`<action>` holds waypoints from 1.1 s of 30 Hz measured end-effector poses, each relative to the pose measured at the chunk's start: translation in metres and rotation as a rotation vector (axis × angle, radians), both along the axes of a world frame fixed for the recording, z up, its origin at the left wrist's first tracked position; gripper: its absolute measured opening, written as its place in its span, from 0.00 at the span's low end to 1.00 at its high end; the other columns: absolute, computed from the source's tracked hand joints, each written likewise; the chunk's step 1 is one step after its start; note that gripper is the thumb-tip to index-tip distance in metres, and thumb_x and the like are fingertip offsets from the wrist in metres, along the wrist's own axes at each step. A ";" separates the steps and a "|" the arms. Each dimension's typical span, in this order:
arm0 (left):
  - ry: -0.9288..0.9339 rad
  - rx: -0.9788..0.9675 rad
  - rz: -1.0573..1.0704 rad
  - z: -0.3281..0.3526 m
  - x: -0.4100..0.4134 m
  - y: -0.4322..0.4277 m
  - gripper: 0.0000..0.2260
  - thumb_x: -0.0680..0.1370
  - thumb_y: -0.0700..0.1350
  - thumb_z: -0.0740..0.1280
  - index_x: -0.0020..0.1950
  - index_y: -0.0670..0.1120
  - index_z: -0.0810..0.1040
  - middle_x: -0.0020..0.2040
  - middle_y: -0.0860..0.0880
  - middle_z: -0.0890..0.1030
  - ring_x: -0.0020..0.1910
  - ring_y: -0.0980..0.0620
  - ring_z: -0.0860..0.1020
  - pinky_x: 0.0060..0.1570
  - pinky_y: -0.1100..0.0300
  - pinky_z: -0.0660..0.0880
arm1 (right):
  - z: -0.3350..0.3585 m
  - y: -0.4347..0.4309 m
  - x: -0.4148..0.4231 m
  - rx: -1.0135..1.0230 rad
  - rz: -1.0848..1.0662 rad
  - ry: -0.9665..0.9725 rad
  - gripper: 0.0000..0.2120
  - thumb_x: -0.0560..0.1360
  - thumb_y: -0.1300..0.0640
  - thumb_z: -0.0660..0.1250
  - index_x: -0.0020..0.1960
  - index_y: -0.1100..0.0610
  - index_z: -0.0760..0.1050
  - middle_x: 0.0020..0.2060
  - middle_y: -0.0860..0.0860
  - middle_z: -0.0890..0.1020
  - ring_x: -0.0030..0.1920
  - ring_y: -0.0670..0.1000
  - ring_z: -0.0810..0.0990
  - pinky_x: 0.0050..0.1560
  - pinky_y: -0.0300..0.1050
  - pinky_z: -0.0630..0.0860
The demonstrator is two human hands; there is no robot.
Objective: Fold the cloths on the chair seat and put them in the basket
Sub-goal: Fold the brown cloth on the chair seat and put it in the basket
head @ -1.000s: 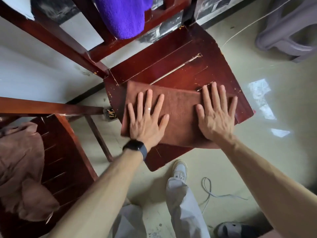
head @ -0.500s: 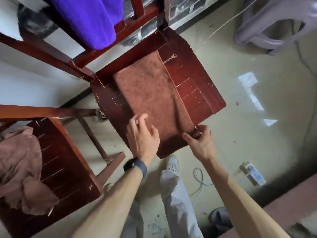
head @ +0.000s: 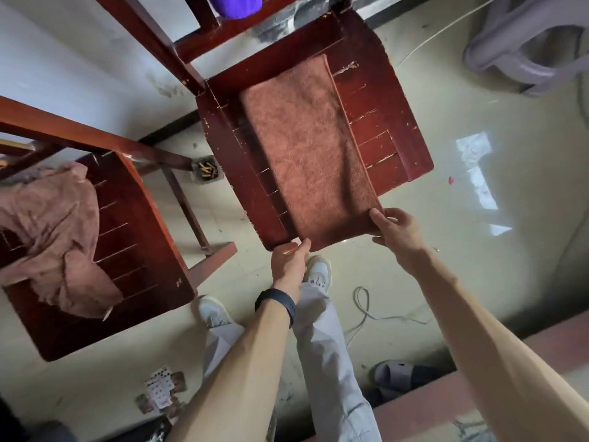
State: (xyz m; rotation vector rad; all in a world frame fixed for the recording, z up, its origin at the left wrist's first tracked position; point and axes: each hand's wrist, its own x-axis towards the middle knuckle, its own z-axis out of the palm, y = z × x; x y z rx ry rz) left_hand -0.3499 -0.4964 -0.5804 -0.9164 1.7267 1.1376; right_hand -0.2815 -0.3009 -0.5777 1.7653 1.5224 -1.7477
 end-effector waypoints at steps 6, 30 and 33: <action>0.058 0.007 -0.117 0.024 -0.005 -0.004 0.13 0.78 0.42 0.67 0.61 0.46 0.70 0.43 0.48 0.80 0.35 0.52 0.79 0.41 0.58 0.78 | 0.016 -0.012 0.008 0.077 0.008 0.001 0.07 0.79 0.55 0.70 0.52 0.56 0.73 0.41 0.57 0.84 0.36 0.51 0.83 0.37 0.42 0.81; 0.349 0.035 -0.604 0.063 -0.150 0.011 0.11 0.75 0.60 0.65 0.47 0.54 0.79 0.49 0.54 0.82 0.55 0.48 0.80 0.61 0.46 0.76 | 0.054 0.032 -0.091 0.359 0.318 0.191 0.14 0.76 0.45 0.70 0.43 0.56 0.79 0.36 0.48 0.79 0.39 0.49 0.78 0.44 0.50 0.76; 0.417 -0.029 -0.636 0.043 -0.170 0.027 0.14 0.82 0.53 0.61 0.56 0.45 0.79 0.53 0.46 0.82 0.56 0.43 0.78 0.58 0.52 0.73 | 0.033 0.041 -0.126 0.395 0.369 0.122 0.14 0.79 0.44 0.65 0.54 0.53 0.79 0.47 0.49 0.82 0.51 0.51 0.81 0.56 0.49 0.77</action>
